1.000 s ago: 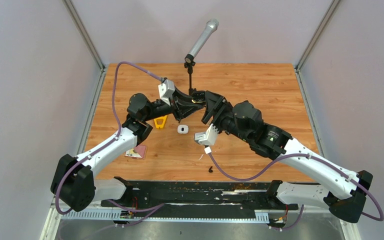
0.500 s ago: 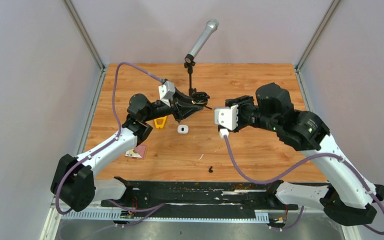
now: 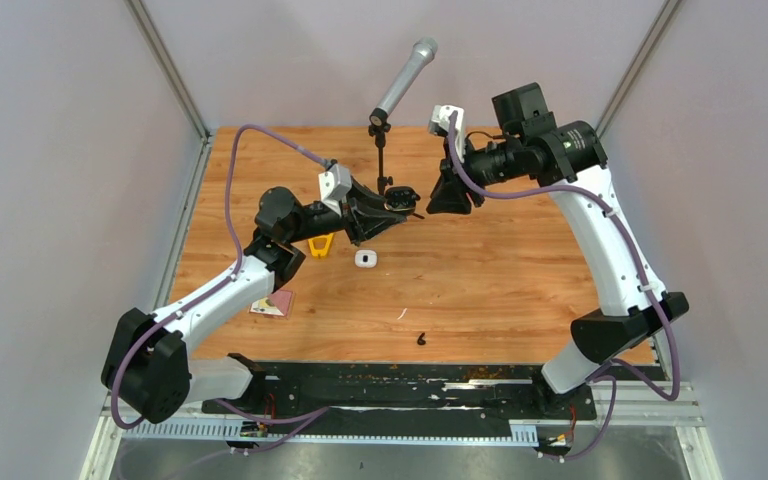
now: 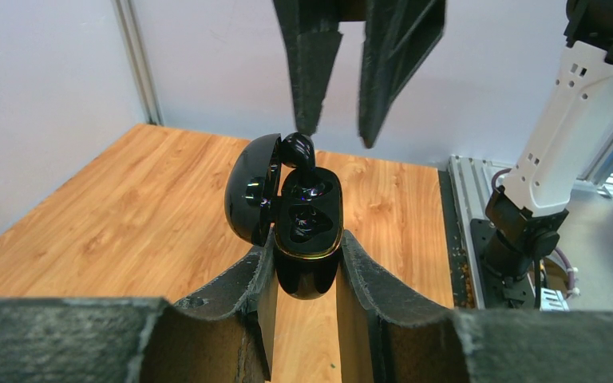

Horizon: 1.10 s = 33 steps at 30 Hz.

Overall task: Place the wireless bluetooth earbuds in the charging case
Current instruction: Adjust the right earbud in the right side groove of the charging case.

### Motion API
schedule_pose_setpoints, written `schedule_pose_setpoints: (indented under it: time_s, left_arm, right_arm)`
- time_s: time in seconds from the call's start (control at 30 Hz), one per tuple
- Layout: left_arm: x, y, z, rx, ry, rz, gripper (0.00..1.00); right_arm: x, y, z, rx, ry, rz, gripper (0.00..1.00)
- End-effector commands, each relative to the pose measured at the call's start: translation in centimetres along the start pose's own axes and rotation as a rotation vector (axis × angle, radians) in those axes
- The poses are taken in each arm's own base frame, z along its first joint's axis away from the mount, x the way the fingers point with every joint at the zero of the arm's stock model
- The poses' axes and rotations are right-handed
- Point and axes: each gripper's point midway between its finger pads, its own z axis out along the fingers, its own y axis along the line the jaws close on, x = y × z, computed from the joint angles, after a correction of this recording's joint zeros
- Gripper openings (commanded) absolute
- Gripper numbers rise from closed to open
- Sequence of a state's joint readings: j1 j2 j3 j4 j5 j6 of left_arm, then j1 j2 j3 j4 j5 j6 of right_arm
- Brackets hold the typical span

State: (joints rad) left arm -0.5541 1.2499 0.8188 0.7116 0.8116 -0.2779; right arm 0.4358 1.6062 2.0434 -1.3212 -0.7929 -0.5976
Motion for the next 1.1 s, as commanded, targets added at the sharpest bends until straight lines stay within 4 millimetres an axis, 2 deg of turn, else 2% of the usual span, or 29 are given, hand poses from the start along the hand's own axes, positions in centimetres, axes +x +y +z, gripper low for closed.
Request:
schedule_pose_setpoints:
  time_s: [0.0, 0.17, 0.37, 0.6, 0.77, 0.9, 1.07]
  left_arm:
    - [-1.4, -0.4, -0.2, 0.010, -0.023, 0.058, 0.00]
    - [-1.4, -0.2, -0.1, 0.007, -0.023, 0.056, 0.00]
    - [-1.4, -0.2, -0.1, 0.006, -0.027, 0.057, 0.00]
    - [-1.3, -0.1, -0.1, -0.003, -0.028, 0.053, 0.00]
    - [-1.2, 0.3, 0.0, -0.020, -0.028, 0.041, 0.00]
    - [-1.1, 0.7, 0.0, -0.035, -0.028, 0.033, 0.00]
    - [-1.1, 1.1, 0.0, -0.057, -0.030, 0.027, 0.00]
  right_arm:
    - [-3.1, 3.4, -0.8, -0.132, -0.117, 0.076, 0.35]
    - [-3.3, 2.8, -0.4, -0.127, -0.127, 0.076, 0.36]
    - [-2.1, 1.1, 0.7, -0.080, -0.086, 0.112, 0.36]
    - [-2.2, 0.2, 1.4, -0.062, -0.096, 0.101, 0.46]
    - [-2.6, 1.1, 2.0, -0.089, -0.100, 0.047, 0.48]
    - [-1.9, 2.5, 2.6, -0.116, -0.069, 0.005, 0.46]
    - [-1.8, 3.0, 2.3, -0.103, -0.065, -0.016, 0.45]
